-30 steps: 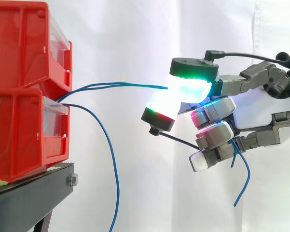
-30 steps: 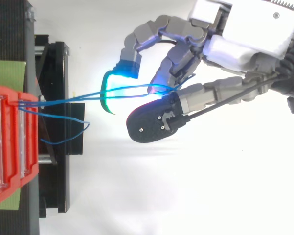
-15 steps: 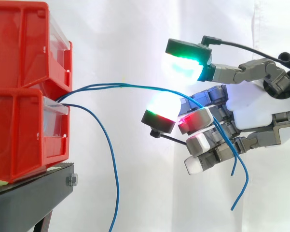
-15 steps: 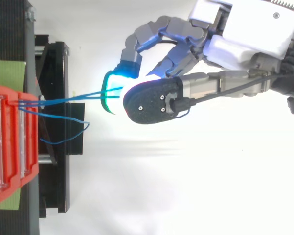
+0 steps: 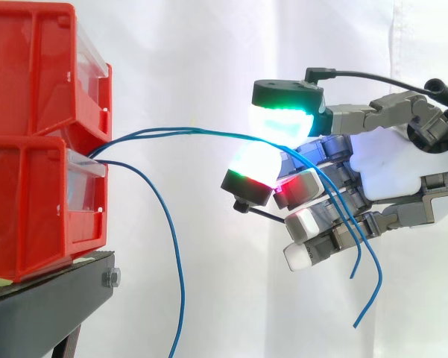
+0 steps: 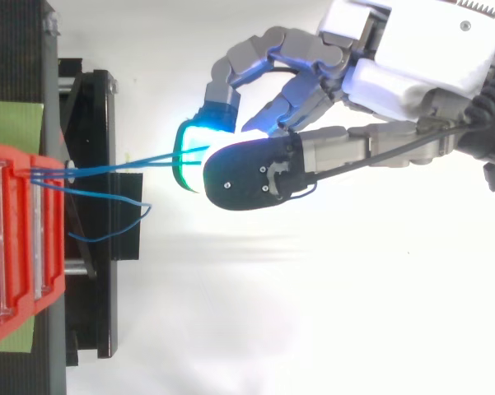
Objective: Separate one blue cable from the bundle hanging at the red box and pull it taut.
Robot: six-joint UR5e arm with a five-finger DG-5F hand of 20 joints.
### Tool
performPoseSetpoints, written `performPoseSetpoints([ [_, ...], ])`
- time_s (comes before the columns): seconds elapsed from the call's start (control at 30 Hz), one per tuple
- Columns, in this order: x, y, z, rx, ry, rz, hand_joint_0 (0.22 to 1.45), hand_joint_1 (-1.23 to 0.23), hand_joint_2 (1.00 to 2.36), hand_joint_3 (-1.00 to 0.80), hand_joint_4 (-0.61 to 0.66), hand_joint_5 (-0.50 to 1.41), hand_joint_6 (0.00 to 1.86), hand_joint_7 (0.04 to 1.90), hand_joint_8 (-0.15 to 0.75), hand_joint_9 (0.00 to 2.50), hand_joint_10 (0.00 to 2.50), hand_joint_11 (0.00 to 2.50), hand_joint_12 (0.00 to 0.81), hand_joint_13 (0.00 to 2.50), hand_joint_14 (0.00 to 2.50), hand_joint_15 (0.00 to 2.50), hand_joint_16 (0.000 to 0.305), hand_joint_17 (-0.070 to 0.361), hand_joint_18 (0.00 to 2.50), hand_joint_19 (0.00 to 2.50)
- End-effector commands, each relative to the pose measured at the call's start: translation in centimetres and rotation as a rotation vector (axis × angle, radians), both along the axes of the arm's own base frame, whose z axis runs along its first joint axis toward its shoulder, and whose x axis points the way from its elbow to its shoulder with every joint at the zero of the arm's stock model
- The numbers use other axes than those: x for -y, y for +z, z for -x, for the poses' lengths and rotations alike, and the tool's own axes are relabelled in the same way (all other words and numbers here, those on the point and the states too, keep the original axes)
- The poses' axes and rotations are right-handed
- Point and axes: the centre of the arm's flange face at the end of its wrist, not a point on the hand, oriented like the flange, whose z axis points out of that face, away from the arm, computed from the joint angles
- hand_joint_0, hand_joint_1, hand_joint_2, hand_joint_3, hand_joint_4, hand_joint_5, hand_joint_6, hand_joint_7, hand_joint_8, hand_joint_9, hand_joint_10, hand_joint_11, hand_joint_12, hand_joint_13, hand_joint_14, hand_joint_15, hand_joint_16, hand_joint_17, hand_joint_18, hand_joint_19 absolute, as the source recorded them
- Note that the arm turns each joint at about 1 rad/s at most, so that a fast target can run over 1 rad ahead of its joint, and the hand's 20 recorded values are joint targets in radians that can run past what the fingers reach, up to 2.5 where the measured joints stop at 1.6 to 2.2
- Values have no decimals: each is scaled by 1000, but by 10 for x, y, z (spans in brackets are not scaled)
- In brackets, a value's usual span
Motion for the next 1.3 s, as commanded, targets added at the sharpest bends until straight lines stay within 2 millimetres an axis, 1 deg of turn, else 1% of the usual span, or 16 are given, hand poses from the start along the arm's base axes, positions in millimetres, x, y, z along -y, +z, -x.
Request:
performPoseSetpoints([
  [0.0,-1,0,0,0,1,0,691,-741,1022,-245,-2,-234,905,908,271,996,13,1361,370,802,22,730,47,107,631,590],
  [0.13,0,0,0,0,0,0,722,-787,1017,-319,-2,-236,904,872,266,976,12,1354,362,763,23,698,47,106,616,573],
  [0.3,0,0,0,0,-2,0,743,-794,1009,-407,11,-236,899,840,261,957,12,1340,360,748,22,677,47,106,610,568],
  [0.4,-1,0,0,-4,0,1,752,-812,1009,-400,-13,-236,897,852,261,954,13,1347,359,742,23,662,47,106,607,572],
  [0.5,-2,-2,2,-16,1,2,774,-828,1015,-349,-45,-237,893,939,261,952,12,1345,356,738,21,667,47,105,594,585],
  [0.6,-2,-3,2,-22,3,3,806,-837,1017,-324,-30,-243,916,938,258,949,12,1338,354,730,22,665,46,103,581,601],
  [0.73,-1,-2,3,-30,1,1,825,-850,1003,-464,-16,-238,912,899,248,947,11,1347,351,729,22,659,46,103,587,586],
  [0.77,-2,-4,4,-35,2,2,816,-865,1000,-500,-20,-238,910,907,250,948,11,1330,349,733,22,648,46,104,606,561],
  [1.0,2,-3,5,-44,1,-4,714,-891,1000,-500,-20,-235,902,896,251,944,13,1340,347,726,23,635,46,104,626,530],
  [1.1,2,-4,6,-51,3,-3,663,-865,1000,-500,-18,-235,901,884,253,948,13,1325,348,725,21,634,46,104,623,539],
  [1.17,2,-5,8,-64,5,-4,582,-837,1000,-500,11,-234,896,889,264,950,13,1333,352,716,22,632,47,106,613,547],
  [1.27,1,-6,9,-70,8,-13,506,-791,1000,-500,74,-235,897,859,291,957,12,1322,373,719,20,627,51,115,625,552],
])
